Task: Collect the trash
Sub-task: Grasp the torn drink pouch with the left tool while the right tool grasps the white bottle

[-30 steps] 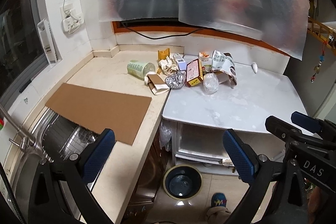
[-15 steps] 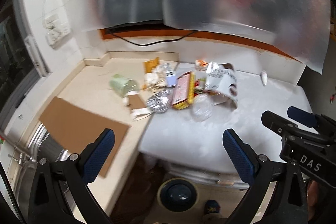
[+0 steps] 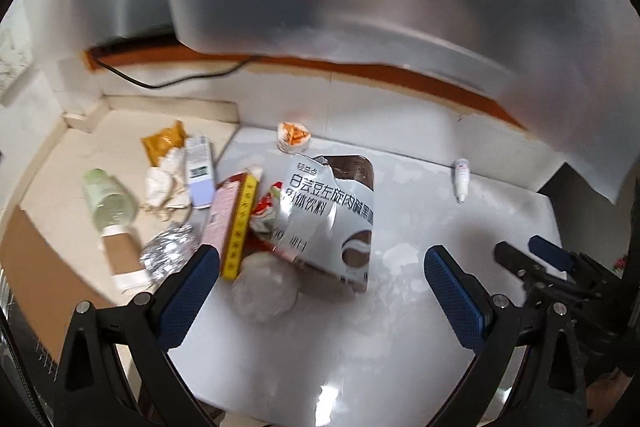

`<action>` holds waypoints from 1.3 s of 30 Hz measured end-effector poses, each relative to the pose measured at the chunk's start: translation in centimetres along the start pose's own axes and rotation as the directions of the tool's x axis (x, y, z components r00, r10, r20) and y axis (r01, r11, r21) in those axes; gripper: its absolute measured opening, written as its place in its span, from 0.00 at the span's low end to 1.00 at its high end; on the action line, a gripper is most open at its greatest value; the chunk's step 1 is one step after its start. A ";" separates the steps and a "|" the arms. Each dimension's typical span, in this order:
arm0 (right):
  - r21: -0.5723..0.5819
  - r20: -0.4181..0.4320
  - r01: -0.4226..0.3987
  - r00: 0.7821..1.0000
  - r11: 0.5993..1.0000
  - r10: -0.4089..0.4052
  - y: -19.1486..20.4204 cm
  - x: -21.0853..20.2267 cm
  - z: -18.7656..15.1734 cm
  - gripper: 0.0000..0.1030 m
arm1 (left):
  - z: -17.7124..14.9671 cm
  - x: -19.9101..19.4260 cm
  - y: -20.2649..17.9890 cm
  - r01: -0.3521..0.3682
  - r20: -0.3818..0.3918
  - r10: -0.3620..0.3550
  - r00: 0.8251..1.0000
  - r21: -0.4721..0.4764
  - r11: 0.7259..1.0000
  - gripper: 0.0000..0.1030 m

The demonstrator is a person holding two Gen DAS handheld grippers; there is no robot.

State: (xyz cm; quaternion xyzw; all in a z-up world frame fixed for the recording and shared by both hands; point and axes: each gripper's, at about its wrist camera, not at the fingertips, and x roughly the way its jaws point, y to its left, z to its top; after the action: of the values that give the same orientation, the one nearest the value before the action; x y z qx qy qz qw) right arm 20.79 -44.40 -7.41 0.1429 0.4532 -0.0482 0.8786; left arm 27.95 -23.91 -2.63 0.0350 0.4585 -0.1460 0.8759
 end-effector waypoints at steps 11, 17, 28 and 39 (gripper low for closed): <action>0.047 -0.032 0.053 0.998 0.997 -0.052 -4.7 7.0 3.3 0.65 | 2.2 9.9 0.5 0.087 -0.160 -0.081 0.984 0.029 0.996 0.98; 0.004 -0.034 0.096 0.995 0.995 -0.096 -4.4 10.5 5.1 0.65 | 2.8 12.4 1.7 0.089 -0.195 -0.082 0.977 0.024 0.996 0.98; -0.030 -0.033 0.182 0.983 0.983 -0.183 -4.1 14.9 7.2 0.60 | 3.6 15.1 2.1 0.143 -0.214 -0.143 0.966 -0.017 0.990 0.98; -0.014 -0.024 0.170 0.985 0.985 -0.170 -5.5 14.8 6.9 0.25 | 2.2 15.6 -0.1 0.141 -0.237 -0.147 0.960 -0.041 0.989 0.91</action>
State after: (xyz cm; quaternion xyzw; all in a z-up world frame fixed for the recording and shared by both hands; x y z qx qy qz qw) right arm 33.61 -51.05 -16.75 0.0993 0.4751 -0.1185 0.8662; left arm 38.05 -27.92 -14.02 0.0083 0.5637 -0.1985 0.8017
